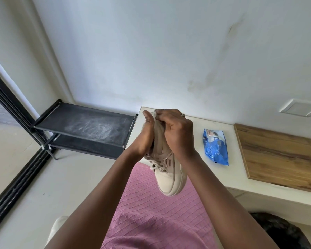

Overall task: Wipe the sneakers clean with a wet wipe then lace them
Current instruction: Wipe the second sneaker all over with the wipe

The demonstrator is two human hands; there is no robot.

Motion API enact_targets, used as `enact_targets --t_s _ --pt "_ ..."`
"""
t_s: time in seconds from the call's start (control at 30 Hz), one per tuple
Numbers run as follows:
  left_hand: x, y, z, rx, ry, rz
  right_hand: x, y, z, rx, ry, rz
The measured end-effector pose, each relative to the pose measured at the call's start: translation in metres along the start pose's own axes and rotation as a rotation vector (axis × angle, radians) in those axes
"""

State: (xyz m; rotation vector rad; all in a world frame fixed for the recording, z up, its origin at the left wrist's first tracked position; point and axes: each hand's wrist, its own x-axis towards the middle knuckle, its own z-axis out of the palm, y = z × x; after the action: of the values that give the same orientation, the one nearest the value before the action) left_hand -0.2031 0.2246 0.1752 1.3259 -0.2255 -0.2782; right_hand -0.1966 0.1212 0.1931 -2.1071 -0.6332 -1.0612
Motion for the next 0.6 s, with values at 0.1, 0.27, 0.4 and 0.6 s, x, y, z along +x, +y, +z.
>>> enact_targets --t_s 0.1,0.27,0.4,0.6 --pt "0.000 0.001 -0.004 -0.152 -0.060 -0.024 -0.011 0.000 -0.003 0.057 -0.027 -0.018" --pt "0.005 -0.001 -0.022 -0.355 -0.011 -0.225 -0.051 0.011 -0.016 0.025 -0.185 -0.227" --pt "0.005 0.005 -0.021 -0.302 -0.060 -0.246 -0.053 0.014 -0.013 -0.053 -0.107 -0.214" --pt "-0.006 0.008 -0.002 -0.141 -0.067 -0.100 0.014 -0.008 0.000 -0.123 -0.325 0.087"
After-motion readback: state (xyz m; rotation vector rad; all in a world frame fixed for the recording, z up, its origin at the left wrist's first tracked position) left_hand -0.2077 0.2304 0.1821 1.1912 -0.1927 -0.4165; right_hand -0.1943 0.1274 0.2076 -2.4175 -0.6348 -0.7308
